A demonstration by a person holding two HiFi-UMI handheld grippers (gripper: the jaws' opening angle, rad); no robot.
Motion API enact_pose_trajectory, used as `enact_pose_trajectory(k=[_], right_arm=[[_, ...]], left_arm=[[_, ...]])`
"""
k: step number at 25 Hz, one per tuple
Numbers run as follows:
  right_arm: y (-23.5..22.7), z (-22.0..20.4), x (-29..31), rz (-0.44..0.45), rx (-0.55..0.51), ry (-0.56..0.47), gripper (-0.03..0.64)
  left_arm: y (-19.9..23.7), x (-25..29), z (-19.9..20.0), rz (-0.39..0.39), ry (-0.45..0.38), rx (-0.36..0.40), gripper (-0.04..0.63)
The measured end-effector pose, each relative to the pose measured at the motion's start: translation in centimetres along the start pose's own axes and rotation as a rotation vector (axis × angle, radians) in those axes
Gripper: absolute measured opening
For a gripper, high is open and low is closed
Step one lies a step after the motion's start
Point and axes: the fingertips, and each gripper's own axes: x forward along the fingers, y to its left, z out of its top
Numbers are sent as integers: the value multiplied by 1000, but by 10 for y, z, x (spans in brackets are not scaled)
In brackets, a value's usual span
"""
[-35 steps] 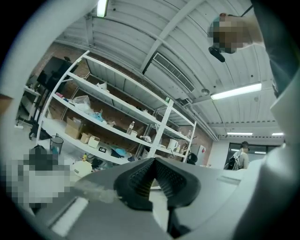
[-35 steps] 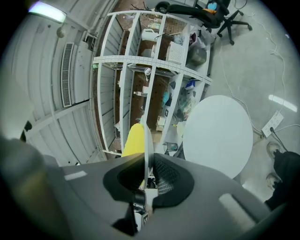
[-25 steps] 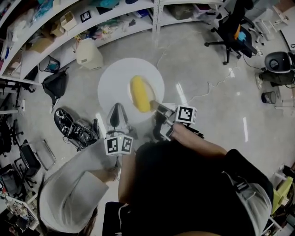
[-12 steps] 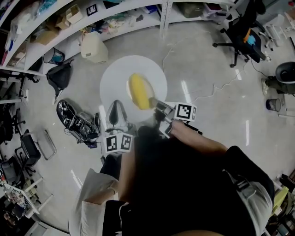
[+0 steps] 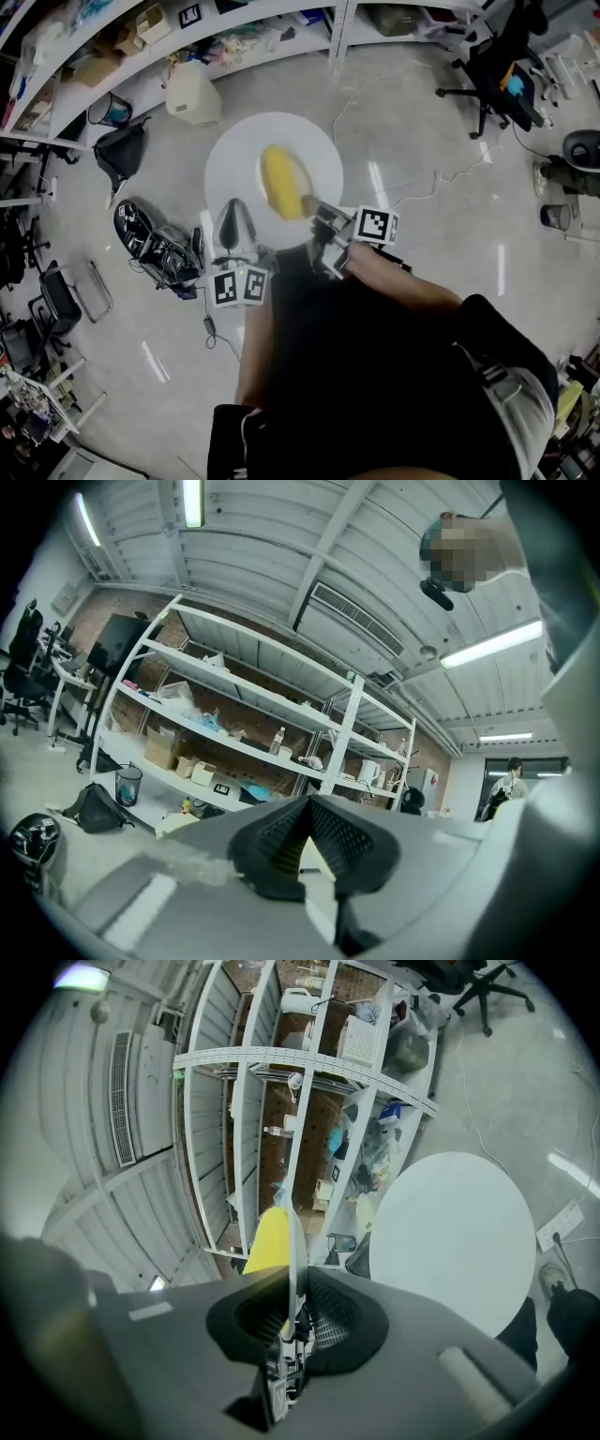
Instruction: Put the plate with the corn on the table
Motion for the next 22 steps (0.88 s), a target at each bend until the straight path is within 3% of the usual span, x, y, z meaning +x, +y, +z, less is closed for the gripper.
enact_pose_trajectory(k=[11, 14, 22], right_arm=[[1, 18, 31, 26, -40, -43, 44], [8, 23, 41, 70, -68, -54, 44], [7, 30, 61, 67, -81, -79, 44]], left_arm=[[23, 27, 2, -31, 8, 6, 5], [29, 33, 1, -38, 15, -3, 5], [45, 52, -1, -57, 20, -10, 5]])
